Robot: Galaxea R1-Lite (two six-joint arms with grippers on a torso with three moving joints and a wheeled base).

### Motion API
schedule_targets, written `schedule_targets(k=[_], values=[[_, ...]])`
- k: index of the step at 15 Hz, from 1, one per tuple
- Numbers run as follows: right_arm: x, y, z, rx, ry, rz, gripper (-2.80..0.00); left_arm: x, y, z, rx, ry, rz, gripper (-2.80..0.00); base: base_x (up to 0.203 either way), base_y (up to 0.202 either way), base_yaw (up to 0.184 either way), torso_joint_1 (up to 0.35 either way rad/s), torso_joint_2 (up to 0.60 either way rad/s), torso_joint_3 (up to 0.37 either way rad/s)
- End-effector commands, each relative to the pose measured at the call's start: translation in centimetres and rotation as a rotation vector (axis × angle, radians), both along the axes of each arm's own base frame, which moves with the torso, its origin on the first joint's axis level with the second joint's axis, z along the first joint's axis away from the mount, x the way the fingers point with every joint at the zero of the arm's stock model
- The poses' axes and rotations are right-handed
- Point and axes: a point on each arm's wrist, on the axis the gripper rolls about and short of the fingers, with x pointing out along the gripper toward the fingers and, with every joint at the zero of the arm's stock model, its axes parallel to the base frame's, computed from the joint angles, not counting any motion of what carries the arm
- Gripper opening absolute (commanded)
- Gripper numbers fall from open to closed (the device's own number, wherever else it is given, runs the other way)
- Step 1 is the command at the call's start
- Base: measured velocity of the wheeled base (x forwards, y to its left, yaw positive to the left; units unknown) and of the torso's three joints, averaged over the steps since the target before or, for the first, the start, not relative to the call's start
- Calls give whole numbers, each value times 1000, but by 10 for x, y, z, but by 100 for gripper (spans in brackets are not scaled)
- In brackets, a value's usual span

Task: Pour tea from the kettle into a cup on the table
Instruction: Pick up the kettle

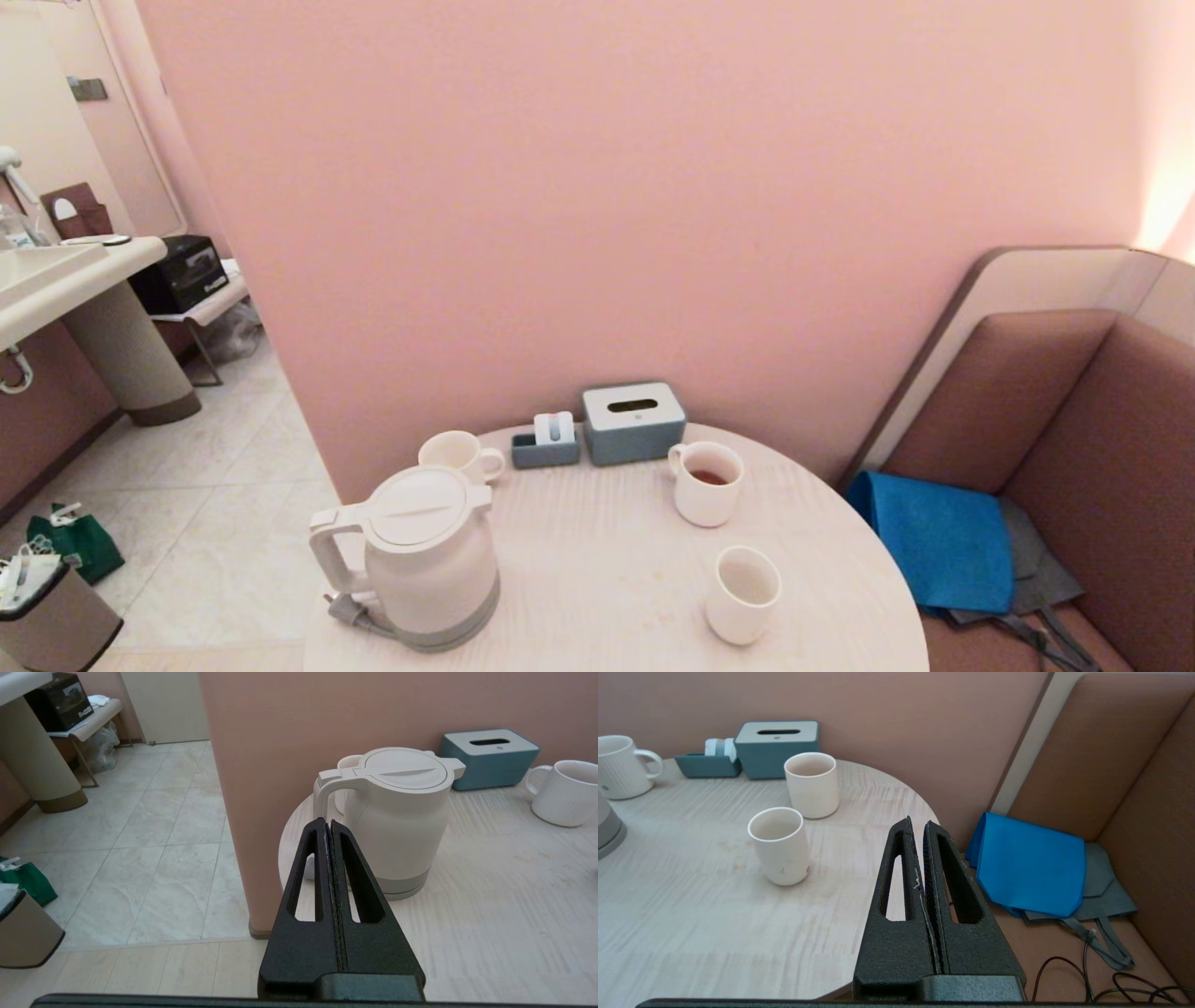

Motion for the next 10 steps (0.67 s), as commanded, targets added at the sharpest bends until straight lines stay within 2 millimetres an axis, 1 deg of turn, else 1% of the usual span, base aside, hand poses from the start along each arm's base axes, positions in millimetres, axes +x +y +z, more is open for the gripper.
schedule_targets(k=[1, 10], values=[[0, 0, 0, 0, 1, 1, -280, 0, 0, 0, 0, 0, 0, -280, 0, 0, 0, 0, 0, 0], [0, 0, 0, 0, 1, 1, -280, 0, 0, 0, 0, 0, 0, -280, 0, 0, 0, 0, 0, 0]])
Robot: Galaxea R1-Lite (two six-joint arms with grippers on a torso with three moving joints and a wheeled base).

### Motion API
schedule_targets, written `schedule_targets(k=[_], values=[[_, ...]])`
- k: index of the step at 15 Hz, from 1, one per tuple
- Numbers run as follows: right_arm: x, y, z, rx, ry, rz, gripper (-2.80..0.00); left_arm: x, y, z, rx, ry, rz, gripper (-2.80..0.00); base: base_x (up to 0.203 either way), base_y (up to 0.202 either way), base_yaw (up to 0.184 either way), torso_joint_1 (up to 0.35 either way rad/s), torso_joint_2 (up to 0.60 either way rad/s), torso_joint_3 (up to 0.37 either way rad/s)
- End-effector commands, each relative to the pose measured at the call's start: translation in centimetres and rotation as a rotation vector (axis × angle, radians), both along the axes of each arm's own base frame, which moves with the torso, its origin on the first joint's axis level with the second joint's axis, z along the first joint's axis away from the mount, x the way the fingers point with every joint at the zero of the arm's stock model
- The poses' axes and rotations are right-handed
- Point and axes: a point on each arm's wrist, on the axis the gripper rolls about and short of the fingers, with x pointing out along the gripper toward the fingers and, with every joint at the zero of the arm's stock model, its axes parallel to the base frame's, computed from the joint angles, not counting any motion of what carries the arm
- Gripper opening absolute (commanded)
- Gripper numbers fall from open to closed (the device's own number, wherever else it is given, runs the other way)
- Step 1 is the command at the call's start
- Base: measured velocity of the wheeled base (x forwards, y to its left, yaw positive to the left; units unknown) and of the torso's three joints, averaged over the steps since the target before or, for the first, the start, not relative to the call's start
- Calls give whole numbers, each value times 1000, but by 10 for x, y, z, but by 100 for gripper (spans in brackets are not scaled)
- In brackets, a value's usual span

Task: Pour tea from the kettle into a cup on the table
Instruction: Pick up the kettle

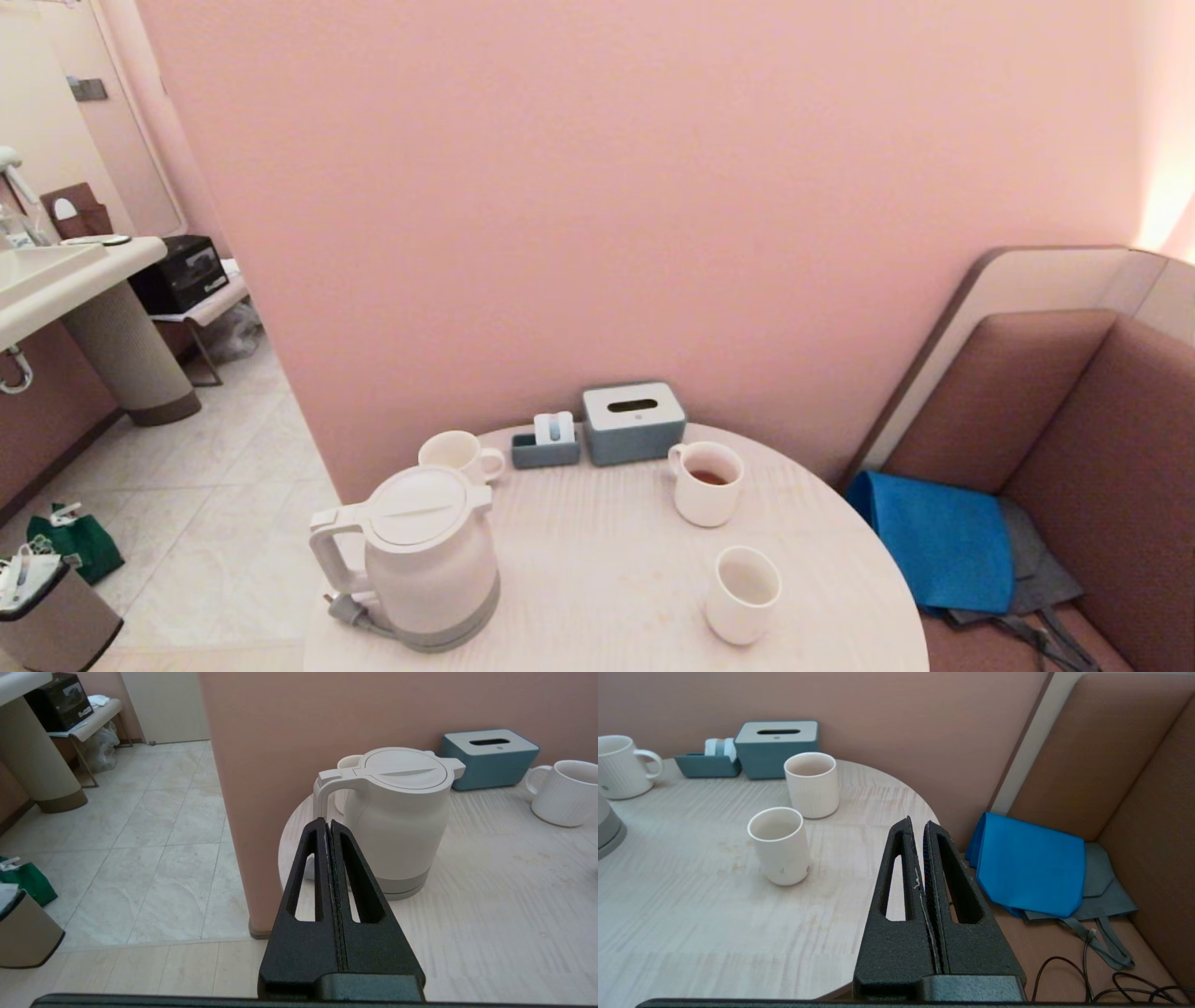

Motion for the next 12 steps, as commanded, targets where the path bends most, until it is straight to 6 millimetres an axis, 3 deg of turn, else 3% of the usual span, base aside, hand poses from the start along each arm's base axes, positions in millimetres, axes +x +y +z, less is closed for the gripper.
schedule_targets(k=[1, 5, 8, 12], values=[[0, 0, 0, 0, 1, 1, -280, 0, 0, 0, 0, 0, 0, -280, 0, 0, 0, 0, 0, 0], [0, 0, 0, 0, 1, 1, -280, -2, 0, 6, 3, -9, 2, -280, 0, 0, 0, 0, 0, 0], [0, 0, 0, 0, 1, 1, -280, -9, 0, 50, -5, -18, -5, -280, 0, 0, 0, 0, 0, 0], [0, 0, 0, 0, 1, 1, -280, 26, 0, 101, -52, 89, -4, -280, 0, 0, 0, 0, 0, 0]])
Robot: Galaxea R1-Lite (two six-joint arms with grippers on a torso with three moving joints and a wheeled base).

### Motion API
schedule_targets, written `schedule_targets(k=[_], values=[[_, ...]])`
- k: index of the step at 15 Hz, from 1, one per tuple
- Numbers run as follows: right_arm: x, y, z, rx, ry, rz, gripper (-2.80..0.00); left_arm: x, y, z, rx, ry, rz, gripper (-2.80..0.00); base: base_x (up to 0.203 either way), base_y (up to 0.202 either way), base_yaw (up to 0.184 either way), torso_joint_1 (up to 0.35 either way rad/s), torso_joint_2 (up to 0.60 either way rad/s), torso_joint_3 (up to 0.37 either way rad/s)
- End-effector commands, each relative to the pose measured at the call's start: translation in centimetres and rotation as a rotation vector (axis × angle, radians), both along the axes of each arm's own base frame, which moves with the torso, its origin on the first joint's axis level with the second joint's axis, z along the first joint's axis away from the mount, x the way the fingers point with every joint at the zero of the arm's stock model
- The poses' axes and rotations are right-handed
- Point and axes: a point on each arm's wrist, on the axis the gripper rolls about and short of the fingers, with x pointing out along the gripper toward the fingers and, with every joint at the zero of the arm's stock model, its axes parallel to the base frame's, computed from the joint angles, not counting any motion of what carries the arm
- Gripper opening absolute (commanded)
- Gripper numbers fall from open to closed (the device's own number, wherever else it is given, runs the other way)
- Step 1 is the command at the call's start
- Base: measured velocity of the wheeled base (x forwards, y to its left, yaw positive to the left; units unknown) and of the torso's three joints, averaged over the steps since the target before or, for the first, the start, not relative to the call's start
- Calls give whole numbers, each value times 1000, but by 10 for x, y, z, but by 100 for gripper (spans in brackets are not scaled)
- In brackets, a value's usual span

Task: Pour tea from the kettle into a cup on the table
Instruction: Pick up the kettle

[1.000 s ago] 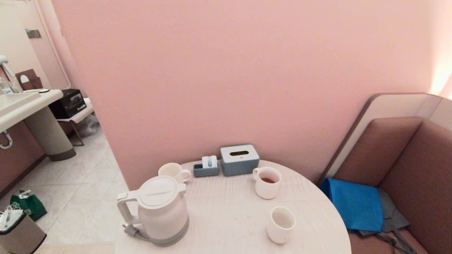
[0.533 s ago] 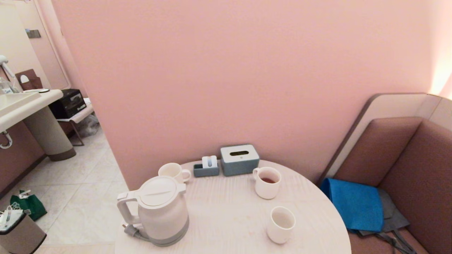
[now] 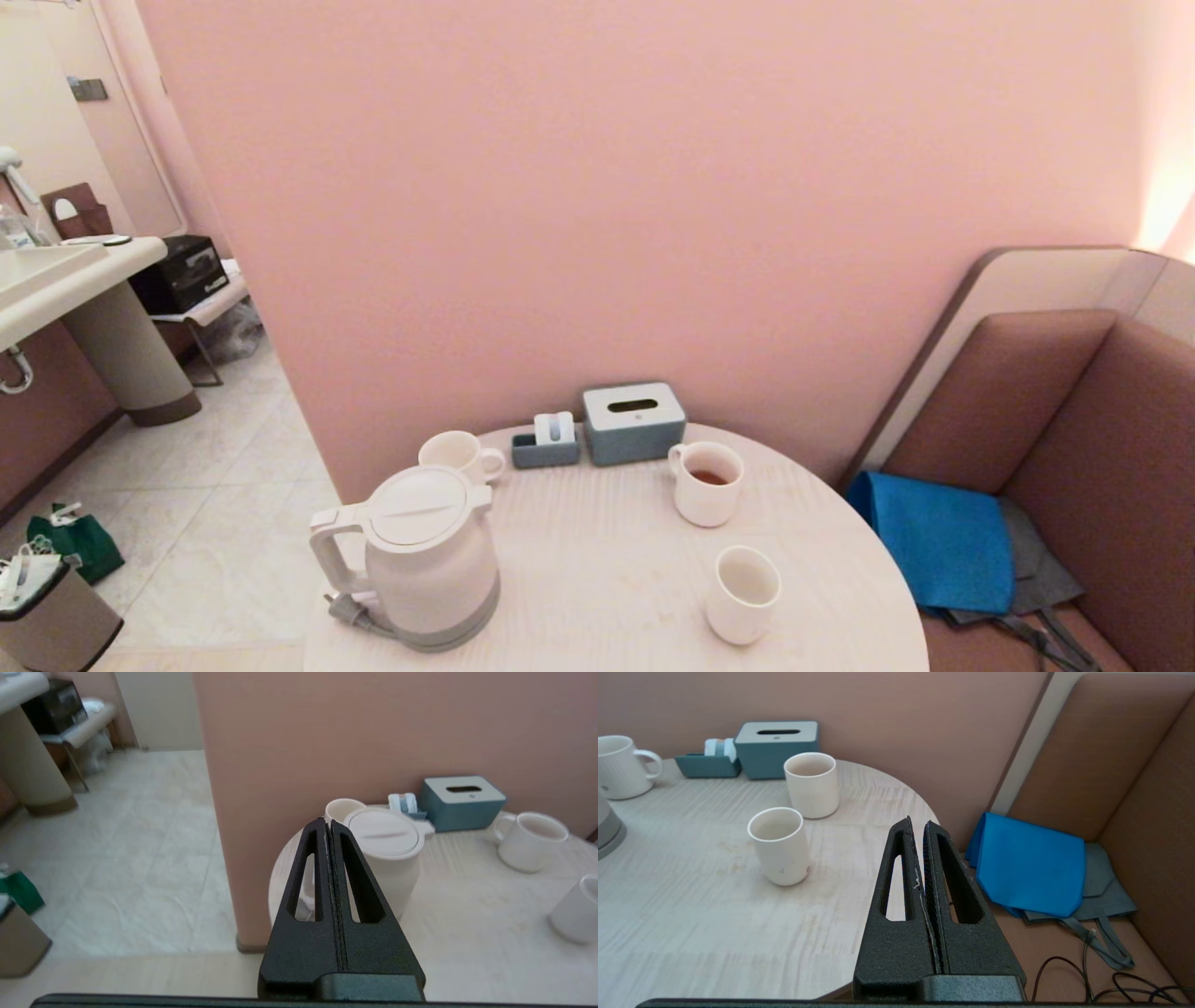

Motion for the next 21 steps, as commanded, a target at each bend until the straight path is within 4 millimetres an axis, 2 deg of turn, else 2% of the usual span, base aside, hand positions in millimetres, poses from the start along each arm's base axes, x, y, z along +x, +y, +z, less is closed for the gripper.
schedule_targets(k=[1, 4, 6, 8, 9, 10, 14, 18, 21], values=[[0, 0, 0, 0, 1, 1, -280, 39, 0, 23, -25, 152, 3, -280, 0, 0, 0, 0, 0, 0], [0, 0, 0, 0, 1, 1, -280, 103, 1, 42, -132, 332, 24, -280, 0, 0, 0, 0, 0, 0], [0, 0, 0, 0, 1, 1, -280, 155, 3, 40, -209, 416, 78, -280, 0, 0, 0, 0, 0, 0], [0, 0, 0, 0, 1, 1, -280, 203, 4, 35, -242, 348, 135, -280, 0, 0, 0, 0, 0, 0], [0, 0, 0, 0, 1, 1, -280, 221, 5, 29, -241, 294, 154, -280, 0, 0, 0, 0, 0, 0], [0, 0, 0, 0, 1, 1, -280, 230, 6, 18, -234, 254, 166, -280, 0, 0, 0, 0, 0, 0], [0, 0, 0, 0, 1, 1, -280, 224, 6, -34, -136, 197, 144, -280, 0, 0, 0, 0, 0, 0], [0, 0, 0, 0, 1, 1, -280, 195, 3, -68, -107, 328, 10, -280, 0, 0, 0, 0, 0, 0], [0, 0, 0, 0, 1, 1, -280, 201, 3, -83, -114, 411, -12, -280, 0, 0, 0, 0, 0, 0]])
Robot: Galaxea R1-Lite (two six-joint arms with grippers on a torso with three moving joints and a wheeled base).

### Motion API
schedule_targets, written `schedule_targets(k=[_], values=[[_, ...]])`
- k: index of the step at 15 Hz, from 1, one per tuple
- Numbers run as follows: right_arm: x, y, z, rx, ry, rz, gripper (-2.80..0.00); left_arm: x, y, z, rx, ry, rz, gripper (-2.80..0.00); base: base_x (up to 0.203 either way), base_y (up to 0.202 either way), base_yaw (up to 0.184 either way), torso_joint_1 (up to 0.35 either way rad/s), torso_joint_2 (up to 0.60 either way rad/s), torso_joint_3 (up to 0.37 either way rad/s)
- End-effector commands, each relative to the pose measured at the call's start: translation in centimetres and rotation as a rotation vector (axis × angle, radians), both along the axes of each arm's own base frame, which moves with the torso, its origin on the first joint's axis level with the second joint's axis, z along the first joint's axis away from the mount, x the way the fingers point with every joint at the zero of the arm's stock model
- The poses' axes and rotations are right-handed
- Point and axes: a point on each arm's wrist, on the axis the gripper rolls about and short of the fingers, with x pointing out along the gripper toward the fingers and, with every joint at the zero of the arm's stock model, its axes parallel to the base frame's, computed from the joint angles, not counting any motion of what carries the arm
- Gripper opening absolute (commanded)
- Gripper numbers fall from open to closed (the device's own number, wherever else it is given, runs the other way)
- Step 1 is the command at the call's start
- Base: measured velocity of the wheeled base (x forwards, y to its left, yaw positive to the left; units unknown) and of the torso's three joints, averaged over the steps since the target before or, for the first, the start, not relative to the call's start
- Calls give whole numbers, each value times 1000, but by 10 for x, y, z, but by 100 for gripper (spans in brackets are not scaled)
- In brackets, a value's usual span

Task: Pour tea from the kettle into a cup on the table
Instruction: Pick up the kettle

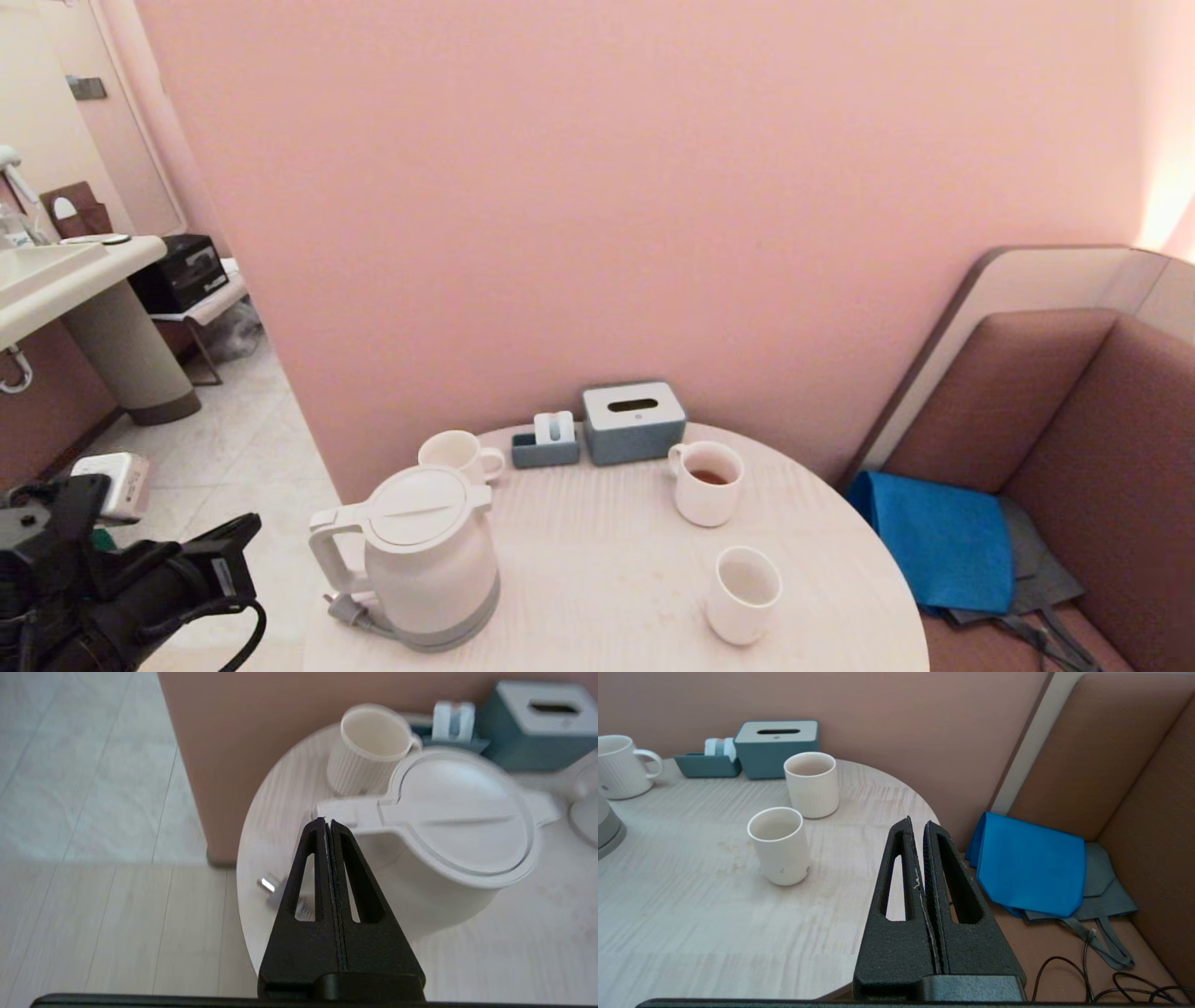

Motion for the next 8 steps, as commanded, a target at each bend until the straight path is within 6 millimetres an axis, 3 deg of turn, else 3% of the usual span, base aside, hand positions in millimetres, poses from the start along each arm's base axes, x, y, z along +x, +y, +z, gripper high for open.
schedule_targets(k=[1, 6, 8], values=[[0, 0, 0, -1, 1, 1, -280, 7, 0, -17, -3, 85, -2, -280, 0, 0, 0, 0, 0, 0], [0, 0, 0, -1, 1, 1, -280, 35, 1, -57, 18, 158, -9, -280, 0, 0, 0, 0, 0, 0], [0, 0, 0, -1, 1, 1, -280, 37, 1, -58, 25, 143, -16, -280, 0, 0, 0, 0, 0, 0]])
